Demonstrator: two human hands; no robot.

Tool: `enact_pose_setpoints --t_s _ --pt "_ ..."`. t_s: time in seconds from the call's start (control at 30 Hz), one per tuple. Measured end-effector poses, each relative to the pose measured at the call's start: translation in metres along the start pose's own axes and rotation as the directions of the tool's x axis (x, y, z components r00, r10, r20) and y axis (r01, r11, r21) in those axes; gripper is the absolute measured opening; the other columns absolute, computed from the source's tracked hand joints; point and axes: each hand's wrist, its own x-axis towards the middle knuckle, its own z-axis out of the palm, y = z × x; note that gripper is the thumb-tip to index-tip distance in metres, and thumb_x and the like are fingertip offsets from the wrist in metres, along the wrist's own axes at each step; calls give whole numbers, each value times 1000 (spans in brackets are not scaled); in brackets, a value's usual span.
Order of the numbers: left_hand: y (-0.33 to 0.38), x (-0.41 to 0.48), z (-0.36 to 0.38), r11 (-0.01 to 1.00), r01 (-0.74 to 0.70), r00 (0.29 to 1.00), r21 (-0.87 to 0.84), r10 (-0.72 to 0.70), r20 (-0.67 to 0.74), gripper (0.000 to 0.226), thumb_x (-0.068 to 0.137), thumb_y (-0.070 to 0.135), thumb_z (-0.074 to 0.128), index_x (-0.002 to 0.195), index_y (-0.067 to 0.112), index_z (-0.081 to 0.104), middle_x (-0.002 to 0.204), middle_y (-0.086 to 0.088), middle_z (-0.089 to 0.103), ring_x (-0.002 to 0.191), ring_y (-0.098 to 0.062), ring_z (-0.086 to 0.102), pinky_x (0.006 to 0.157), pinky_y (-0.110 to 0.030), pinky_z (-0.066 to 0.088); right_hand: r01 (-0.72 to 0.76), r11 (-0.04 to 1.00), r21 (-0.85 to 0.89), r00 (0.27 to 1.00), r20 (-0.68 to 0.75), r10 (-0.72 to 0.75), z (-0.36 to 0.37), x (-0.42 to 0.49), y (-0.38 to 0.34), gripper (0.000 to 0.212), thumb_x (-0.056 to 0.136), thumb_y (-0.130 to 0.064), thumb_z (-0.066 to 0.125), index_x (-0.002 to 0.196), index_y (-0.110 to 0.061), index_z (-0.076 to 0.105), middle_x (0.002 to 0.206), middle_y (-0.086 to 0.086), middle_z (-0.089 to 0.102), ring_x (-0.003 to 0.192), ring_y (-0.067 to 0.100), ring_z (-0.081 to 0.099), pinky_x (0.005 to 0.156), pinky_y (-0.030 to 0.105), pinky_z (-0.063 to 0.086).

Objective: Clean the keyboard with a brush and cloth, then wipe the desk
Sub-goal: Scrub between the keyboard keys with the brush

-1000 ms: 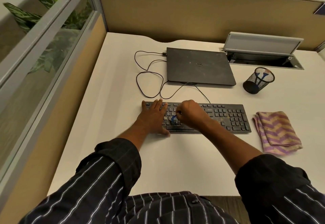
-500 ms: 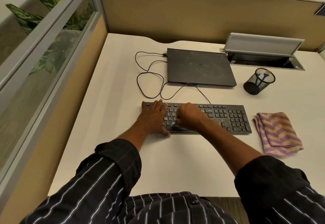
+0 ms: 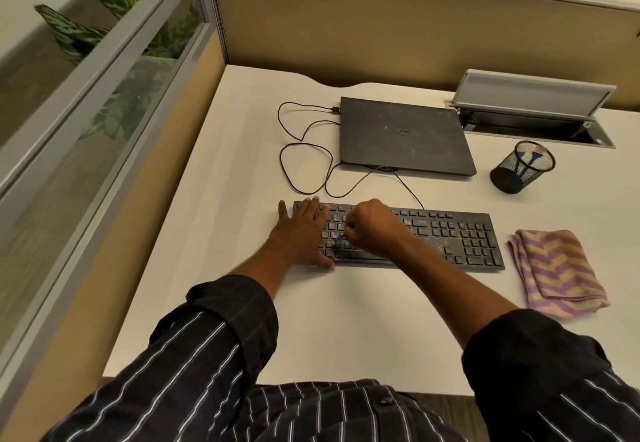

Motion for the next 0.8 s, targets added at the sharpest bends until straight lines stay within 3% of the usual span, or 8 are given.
enact_pose_setpoints --t_s 0.07,0.27,0.37,0.43,0.6,0.7,0.8 --pt "-1 0 0 1000 1 1000 0 -1 2 134 70 85 60 159 13 -8 168 -11 -10 155 -27 -8 118 -67 2 -16 999 30 999 -33 17 0 2 0 19 92 -18 58 83 -6 69 76 8 67 66 19 62 66 35 58" --pt "-2 1 2 1000 -6 1000 -1 6 -9 134 69 86 60 160 13 -7 168 -11 -8 155 -27 -6 118 -68 3 -27 999 -24 997 75 29 0 -4 -4 13 88 -17 65 81 -6 65 72 4 59 66 17 58 66 30 55" --pt "-3 1 2 1000 -12 1000 4 12 -12 134 69 87 60 159 13 -7 168 -11 -8 155 -28 -6 118 -68 4 -58 998 15 998 19 58 -3 1 -4 18 89 -17 62 73 -8 63 65 2 58 59 15 55 59 28 51" --pt "-4 1 2 1000 -14 1000 1 14 -9 135 69 87 60 159 13 -7 168 -11 -8 155 -28 -7 118 -68 4 -84 996 30 996 -24 84 -3 3 -4 19 91 -17 59 77 -7 66 71 6 63 63 18 59 61 31 53" --pt "-6 1 2 1000 -17 1000 -2 17 -8 135 68 87 60 160 14 -7 168 -10 -7 155 -28 -6 118 -68 2 -99 994 -36 990 96 102 1 1 -7 14 87 -18 66 76 -11 59 69 1 55 65 15 55 56 23 46" --pt "-7 1 2 1000 -21 1000 -13 20 -13 136 67 88 60 160 14 -6 168 -10 -7 155 -28 -6 118 -67 2 -106 994 20 994 22 105 0 5 -6 17 87 -15 63 72 -6 63 68 6 61 63 18 58 60 32 55" --pt "-8 2 4 1000 -22 1000 -14 22 -18 137 66 89 60 160 14 -6 168 -11 -7 155 -29 -6 118 -68 2 -122 992 24 992 -23 122 -1 6 -4 14 88 -16 63 81 -5 69 75 7 66 68 20 63 68 35 59"
